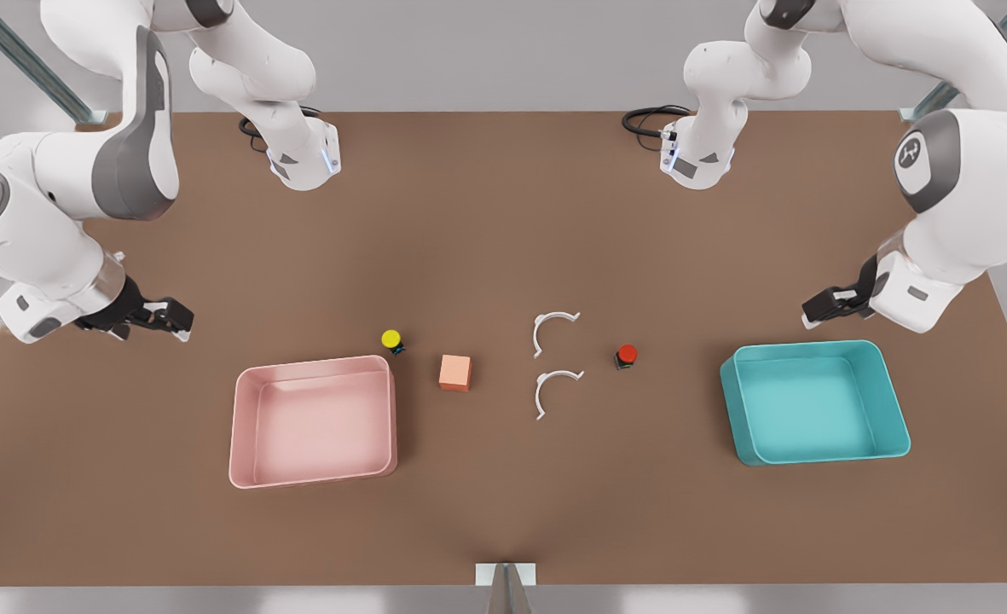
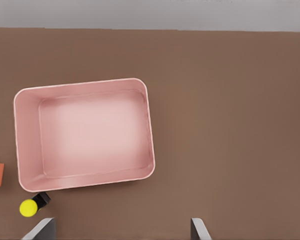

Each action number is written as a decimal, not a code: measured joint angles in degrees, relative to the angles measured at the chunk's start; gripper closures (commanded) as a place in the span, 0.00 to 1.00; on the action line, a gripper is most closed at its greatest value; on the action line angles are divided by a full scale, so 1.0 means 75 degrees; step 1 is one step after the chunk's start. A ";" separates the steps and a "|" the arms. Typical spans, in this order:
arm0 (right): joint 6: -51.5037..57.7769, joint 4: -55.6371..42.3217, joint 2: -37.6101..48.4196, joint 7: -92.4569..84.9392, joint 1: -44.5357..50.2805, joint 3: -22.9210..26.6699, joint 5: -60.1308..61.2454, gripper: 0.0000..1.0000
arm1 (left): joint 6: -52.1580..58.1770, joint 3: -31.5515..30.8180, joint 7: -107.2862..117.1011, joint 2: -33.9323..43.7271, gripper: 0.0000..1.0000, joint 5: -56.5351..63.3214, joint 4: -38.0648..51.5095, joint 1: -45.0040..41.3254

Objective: Place the red button in the blue storage box with the left arm, and place the yellow button in the pink storage box with the right arm

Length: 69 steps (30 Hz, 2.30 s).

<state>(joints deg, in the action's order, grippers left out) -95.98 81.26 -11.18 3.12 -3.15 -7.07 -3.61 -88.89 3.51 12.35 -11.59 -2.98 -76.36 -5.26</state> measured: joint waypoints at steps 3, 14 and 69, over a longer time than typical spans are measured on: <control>-0.0086 0.0056 -0.0027 -0.0046 0.0076 -0.0060 -0.0005 0.00 | 0.0057 -0.0054 -0.0231 -0.0141 0.00 -0.0023 -0.0024 -0.0344; -0.1380 0.2037 -0.0962 0.1623 0.2251 -0.1040 -0.0347 0.00 | -0.3322 -0.0077 -0.0597 -0.0876 0.00 -0.0084 -0.3926 -0.2667; -0.5017 0.4580 -0.2532 1.3582 0.2713 -0.1587 -0.5265 0.00 | -0.4492 -0.0007 -0.3508 -0.1748 0.00 -0.0114 -0.3135 0.1309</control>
<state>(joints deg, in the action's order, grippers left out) -133.60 115.62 -30.17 104.99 17.19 -18.98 -43.10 -122.59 3.45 -13.96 -24.70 -3.84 -99.88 4.56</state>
